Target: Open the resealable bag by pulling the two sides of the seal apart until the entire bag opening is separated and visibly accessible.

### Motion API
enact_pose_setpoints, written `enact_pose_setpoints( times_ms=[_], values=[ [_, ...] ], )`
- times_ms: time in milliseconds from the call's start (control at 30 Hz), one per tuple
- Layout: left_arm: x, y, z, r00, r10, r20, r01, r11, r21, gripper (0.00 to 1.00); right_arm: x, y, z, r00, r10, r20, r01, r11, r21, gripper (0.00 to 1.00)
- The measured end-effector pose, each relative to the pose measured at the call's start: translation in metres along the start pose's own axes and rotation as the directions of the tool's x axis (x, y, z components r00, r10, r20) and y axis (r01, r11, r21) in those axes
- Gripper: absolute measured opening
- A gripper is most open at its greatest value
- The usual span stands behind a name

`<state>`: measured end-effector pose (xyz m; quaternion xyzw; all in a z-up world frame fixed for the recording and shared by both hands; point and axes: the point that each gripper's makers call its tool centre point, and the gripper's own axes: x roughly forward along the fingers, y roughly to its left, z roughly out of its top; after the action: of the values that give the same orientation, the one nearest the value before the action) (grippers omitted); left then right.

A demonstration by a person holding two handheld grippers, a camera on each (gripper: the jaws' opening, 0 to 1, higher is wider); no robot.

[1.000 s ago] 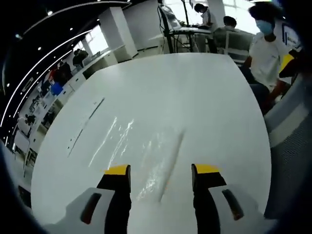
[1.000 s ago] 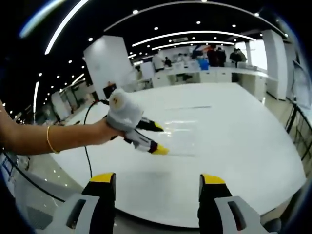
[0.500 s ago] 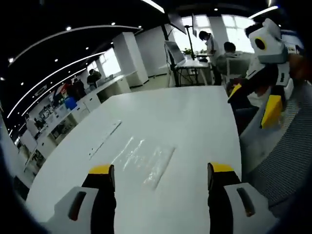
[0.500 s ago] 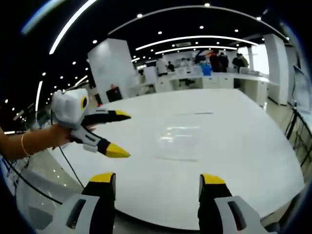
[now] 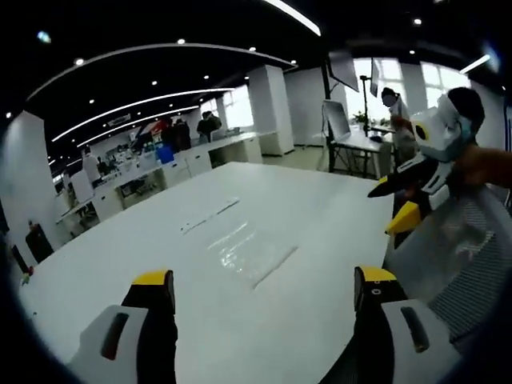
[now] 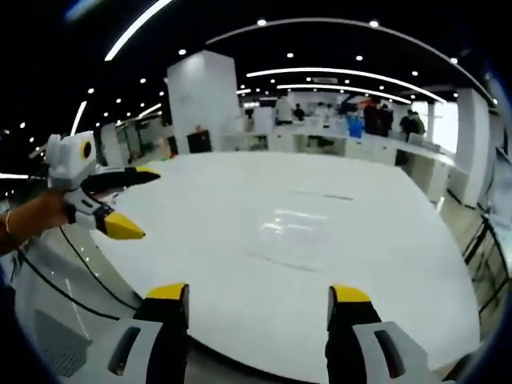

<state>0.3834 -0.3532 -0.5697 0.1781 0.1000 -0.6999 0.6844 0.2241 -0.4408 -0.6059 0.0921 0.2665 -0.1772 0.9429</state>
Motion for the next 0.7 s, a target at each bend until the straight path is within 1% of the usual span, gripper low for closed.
enact_pose_setpoints(
  times_ms=[33, 100, 133, 167, 233, 300, 333, 400, 467, 533, 600, 633, 700],
  values=[
    [-0.004, 0.001, -0.004, 1.0, 0.012, -0.007, -0.012, 1.0, -0.005, 0.98, 0.0, 0.0, 0.001, 1.0, -0.002, 0.002, 0.002, 1.0, -0.009, 0.69],
    [-0.009, 0.004, -0.006, 0.999, 0.045, 0.011, -0.045, 0.999, -0.011, 0.99, 0.0, -0.002, 0.001, 1.0, -0.007, 0.011, 0.007, 1.0, -0.018, 0.69],
    [-0.012, 0.005, -0.012, 0.998, 0.064, 0.006, -0.063, 0.997, -0.044, 1.0, 0.0, -0.004, 0.002, 1.0, -0.007, 0.025, 0.008, 1.0, -0.018, 0.69],
    [-0.014, 0.003, -0.018, 0.998, 0.062, 0.003, -0.062, 0.995, -0.079, 1.0, -0.001, -0.005, 0.003, 0.999, -0.009, 0.033, 0.009, 1.0, 0.001, 0.69],
    [-0.014, 0.001, -0.024, 0.999, 0.049, -0.021, -0.051, 0.994, -0.1, 1.0, -0.001, -0.006, 0.002, 0.999, -0.014, 0.039, 0.013, 1.0, 0.017, 0.69],
    [-0.012, 0.01, -0.02, 0.997, 0.078, -0.011, -0.078, 0.994, -0.072, 1.0, -0.001, -0.005, -0.004, 1.0, -0.009, 0.019, 0.009, 0.999, 0.034, 0.68],
    [-0.011, 0.012, -0.018, 0.997, 0.082, -0.011, -0.082, 0.994, -0.071, 0.99, 0.0, -0.006, -0.005, 1.0, -0.007, 0.006, 0.007, 0.999, 0.031, 0.68],
    [-0.009, 0.017, -0.014, 0.996, 0.091, 0.011, -0.09, 0.991, -0.096, 0.99, 0.0, -0.006, -0.002, 1.0, -0.014, 0.017, 0.014, 1.0, 0.021, 0.68],
    [-0.009, 0.015, -0.014, 0.996, 0.084, 0.019, -0.081, 0.99, -0.115, 0.99, -0.001, -0.006, -0.001, 0.999, -0.017, 0.027, 0.016, 1.0, 0.022, 0.68],
    [-0.01, 0.008, -0.018, 0.997, 0.073, 0.008, -0.072, 0.99, -0.119, 0.98, -0.001, -0.005, -0.009, 1.0, -0.018, 0.0, 0.018, 0.999, 0.036, 0.68],
    [-0.01, 0.005, -0.021, 0.998, 0.066, -0.001, -0.066, 0.991, -0.12, 0.98, -0.001, -0.004, -0.012, 1.0, -0.017, -0.011, 0.017, 0.999, 0.03, 0.67],
    [-0.008, 0.001, -0.023, 0.998, 0.055, -0.017, -0.056, 0.994, -0.094, 0.98, -0.002, -0.004, -0.011, 1.0, -0.018, -0.006, 0.018, 1.0, 0.026, 0.67],
    [-0.007, 0.003, -0.024, 0.997, 0.063, -0.043, -0.065, 0.997, -0.046, 0.97, -0.003, -0.005, -0.007, 1.0, -0.021, 0.007, 0.021, 0.999, 0.028, 0.67]
  ],
)
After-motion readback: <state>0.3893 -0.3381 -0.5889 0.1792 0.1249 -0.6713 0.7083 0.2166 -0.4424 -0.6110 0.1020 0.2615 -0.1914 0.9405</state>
